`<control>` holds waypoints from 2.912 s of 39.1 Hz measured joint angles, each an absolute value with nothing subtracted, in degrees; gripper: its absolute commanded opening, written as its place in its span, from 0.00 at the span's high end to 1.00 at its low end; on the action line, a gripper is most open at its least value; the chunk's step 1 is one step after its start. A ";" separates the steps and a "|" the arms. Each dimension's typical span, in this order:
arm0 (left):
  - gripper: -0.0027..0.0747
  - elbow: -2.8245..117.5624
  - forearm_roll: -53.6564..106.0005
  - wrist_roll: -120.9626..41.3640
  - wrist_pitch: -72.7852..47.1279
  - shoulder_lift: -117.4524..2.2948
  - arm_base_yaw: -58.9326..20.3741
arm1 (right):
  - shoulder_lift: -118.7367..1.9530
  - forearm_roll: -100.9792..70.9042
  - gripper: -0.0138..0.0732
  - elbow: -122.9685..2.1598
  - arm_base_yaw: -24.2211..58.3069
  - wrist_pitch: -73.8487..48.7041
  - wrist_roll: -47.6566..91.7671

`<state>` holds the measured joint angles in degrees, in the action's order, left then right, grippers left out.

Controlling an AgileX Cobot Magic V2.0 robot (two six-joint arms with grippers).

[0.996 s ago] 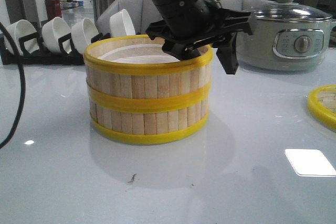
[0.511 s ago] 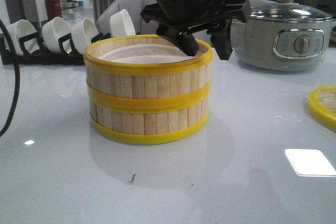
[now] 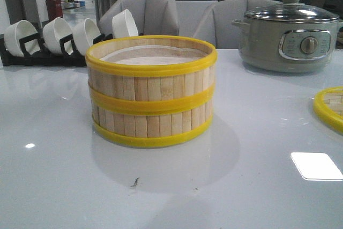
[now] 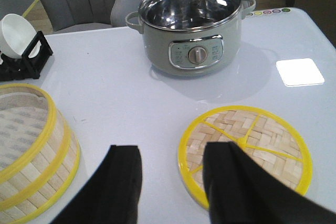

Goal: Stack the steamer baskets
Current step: 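Open the left gripper and raise it away from the stack, then move the right gripper above the woven bamboo lid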

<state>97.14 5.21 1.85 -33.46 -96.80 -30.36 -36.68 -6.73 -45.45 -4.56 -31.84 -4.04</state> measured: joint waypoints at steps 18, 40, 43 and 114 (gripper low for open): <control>0.85 80.86 0.00 1.85 -31.96 -71.22 -6.71 | -36.68 -6.73 0.39 -45.45 -4.56 -33.79 -4.04; 0.85 40.66 4.44 1.85 -22.77 -40.70 -5.30 | -36.68 -6.73 0.39 -45.45 -4.56 -34.50 -4.04; 0.85 36.49 4.44 1.85 -22.77 -37.35 -5.30 | -36.68 -6.73 0.39 -45.45 -4.56 -34.63 -4.04; 0.85 28.83 4.22 1.85 -23.34 -27.40 -5.30 | -36.68 -7.25 0.39 -41.89 -4.56 -38.06 -4.04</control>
